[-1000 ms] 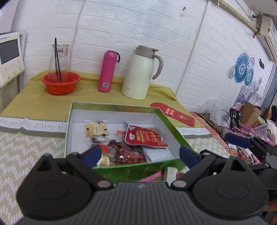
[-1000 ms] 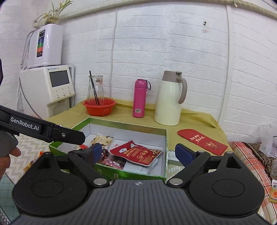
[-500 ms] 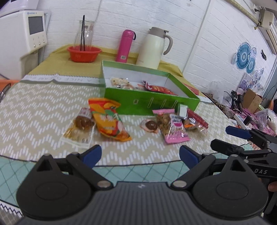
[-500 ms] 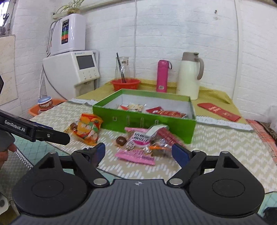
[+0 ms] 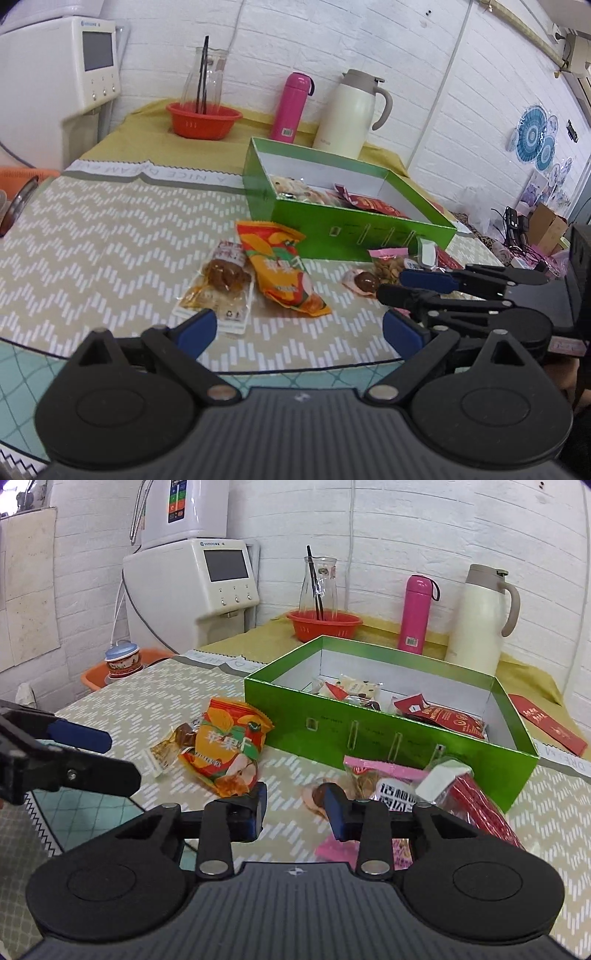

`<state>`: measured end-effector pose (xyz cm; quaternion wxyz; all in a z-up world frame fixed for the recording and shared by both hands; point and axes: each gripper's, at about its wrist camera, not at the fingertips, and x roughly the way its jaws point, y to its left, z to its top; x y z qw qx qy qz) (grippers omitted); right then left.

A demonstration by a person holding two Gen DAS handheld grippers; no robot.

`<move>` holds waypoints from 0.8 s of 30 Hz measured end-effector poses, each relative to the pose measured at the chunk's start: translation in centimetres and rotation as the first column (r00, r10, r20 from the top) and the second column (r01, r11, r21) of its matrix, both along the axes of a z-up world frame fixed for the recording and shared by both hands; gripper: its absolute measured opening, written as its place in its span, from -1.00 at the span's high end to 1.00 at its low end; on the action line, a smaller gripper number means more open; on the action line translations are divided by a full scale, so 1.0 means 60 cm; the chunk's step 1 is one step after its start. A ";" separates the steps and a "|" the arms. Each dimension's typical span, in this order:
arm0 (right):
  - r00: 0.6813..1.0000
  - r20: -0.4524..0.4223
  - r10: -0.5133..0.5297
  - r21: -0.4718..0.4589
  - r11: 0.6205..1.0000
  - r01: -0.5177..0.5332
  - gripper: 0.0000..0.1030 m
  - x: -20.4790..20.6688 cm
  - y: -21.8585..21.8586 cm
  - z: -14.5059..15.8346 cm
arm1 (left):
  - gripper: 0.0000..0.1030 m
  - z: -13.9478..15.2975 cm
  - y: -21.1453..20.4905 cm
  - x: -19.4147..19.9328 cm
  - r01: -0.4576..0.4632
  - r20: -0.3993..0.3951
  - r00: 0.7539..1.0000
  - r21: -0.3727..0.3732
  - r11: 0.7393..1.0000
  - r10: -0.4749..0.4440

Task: Organize snacks
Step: 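Grasp the orange apple-chip bag with the left gripper while the right grasps the chocolate ball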

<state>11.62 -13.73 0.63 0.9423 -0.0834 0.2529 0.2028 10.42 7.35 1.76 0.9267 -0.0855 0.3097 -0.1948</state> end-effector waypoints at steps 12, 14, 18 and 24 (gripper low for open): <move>0.997 -0.061 -0.046 -0.047 0.998 0.044 -0.11 0.053 -0.001 -0.033 | -0.70 -0.011 -0.049 0.111 0.035 0.013 0.999 0.098 0.995 -0.036; 0.998 -0.059 -0.037 -0.070 0.997 0.033 -0.06 0.048 0.001 -0.034 | -0.67 -0.022 -0.055 0.127 0.042 -0.014 0.999 0.100 0.994 -0.041; 0.998 -0.054 -0.036 -0.048 0.998 0.033 -0.05 0.060 -0.003 -0.033 | -0.07 -0.033 -0.074 0.133 0.090 -0.039 0.996 0.124 0.988 -0.085; 0.995 -0.099 -0.024 -0.032 0.999 0.021 -0.09 0.057 -0.003 -0.038 | 0.01 -0.046 -0.084 0.126 0.145 -0.089 0.987 0.115 0.983 -0.135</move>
